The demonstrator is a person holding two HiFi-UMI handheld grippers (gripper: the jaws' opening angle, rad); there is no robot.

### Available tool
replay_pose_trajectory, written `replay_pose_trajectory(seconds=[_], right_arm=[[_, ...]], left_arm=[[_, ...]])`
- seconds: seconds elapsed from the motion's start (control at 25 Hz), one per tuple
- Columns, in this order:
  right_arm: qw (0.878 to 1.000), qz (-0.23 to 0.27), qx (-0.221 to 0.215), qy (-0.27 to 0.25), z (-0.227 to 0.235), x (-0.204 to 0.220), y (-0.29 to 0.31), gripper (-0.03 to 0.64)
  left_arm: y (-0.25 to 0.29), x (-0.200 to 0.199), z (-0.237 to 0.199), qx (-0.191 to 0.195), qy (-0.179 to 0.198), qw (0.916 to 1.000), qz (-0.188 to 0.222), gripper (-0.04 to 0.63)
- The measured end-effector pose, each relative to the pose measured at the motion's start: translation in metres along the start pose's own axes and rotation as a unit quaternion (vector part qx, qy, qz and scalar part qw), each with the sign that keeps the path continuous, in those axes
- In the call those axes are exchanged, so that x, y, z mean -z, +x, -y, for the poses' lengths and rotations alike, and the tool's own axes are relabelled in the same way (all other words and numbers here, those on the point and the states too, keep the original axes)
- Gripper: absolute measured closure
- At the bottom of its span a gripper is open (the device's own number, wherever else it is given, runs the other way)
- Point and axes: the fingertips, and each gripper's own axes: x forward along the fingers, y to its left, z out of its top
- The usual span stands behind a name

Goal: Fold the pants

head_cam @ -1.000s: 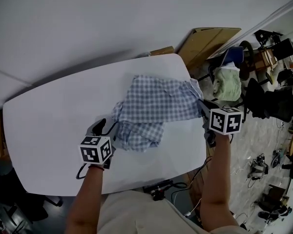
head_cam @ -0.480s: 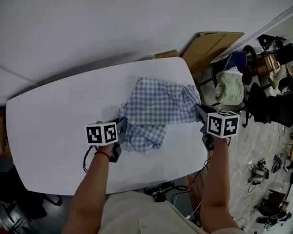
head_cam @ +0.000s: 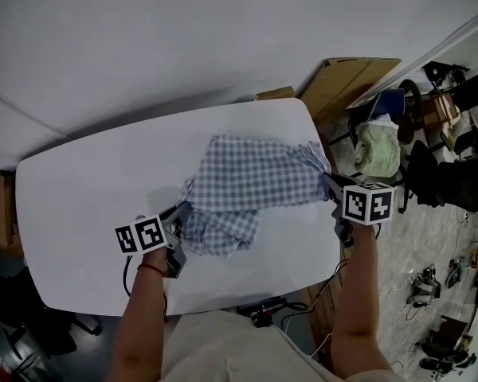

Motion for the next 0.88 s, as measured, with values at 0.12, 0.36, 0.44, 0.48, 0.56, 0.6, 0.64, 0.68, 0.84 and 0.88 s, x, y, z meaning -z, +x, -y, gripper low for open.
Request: replay_pose_trajectory(seconds=[0.12,0.36,0.44,0.48,0.56,0.6,0.64,0.68,0.84,0.88], right_arm=[[1.0,-0.01,-0.02,-0.01,-0.018,0.003,0.003,0.578],[0.996,-0.044,-0.076,-0.03,-0.084,0.029,0.028,0.578],[0.995,-0.049,-0.082,-0.026,-0.101,0.036,0.032,0.578],[0.995,-0.051,-0.083,-0.021,-0.106,0.038,0.033,0.578],[0.996,-0.053,-0.075,-0.012,-0.109,0.04,0.031,0.58],[0.996,-0.055,-0.065,-0.011,-0.106,0.041,0.027,0.58],[0.997,-0.057,-0.055,-0.011,-0.103,0.042,0.022,0.58],[0.997,-0.06,-0.049,-0.013,-0.101,0.045,0.018,0.58],[0.996,-0.071,-0.034,-0.033,-0.103,0.048,0.01,0.58],[0.997,-0.069,-0.027,-0.035,-0.103,0.048,0.009,0.58]], left_arm=[[-0.037,0.002,-0.019,-0.006,-0.003,1.0,-0.003,0.557],[-0.11,0.008,-0.064,-0.046,0.005,0.9989,0.0,0.556],[-0.131,0.011,-0.075,-0.042,0.0,0.9991,0.003,0.555],[-0.139,0.013,-0.08,-0.038,-0.002,0.9993,0.003,0.555],[-0.151,0.018,-0.089,-0.034,-0.006,0.9994,0.0,0.555],[-0.156,0.022,-0.094,-0.036,-0.007,0.9993,-0.002,0.555],[-0.161,0.025,-0.098,-0.037,-0.006,0.9993,-0.004,0.556],[-0.165,0.027,-0.103,-0.037,-0.006,0.9993,-0.005,0.557],[-0.18,0.027,-0.117,-0.036,-0.01,0.9993,-0.003,0.561],[-0.186,0.027,-0.121,-0.04,-0.011,0.9991,0.001,0.563]])
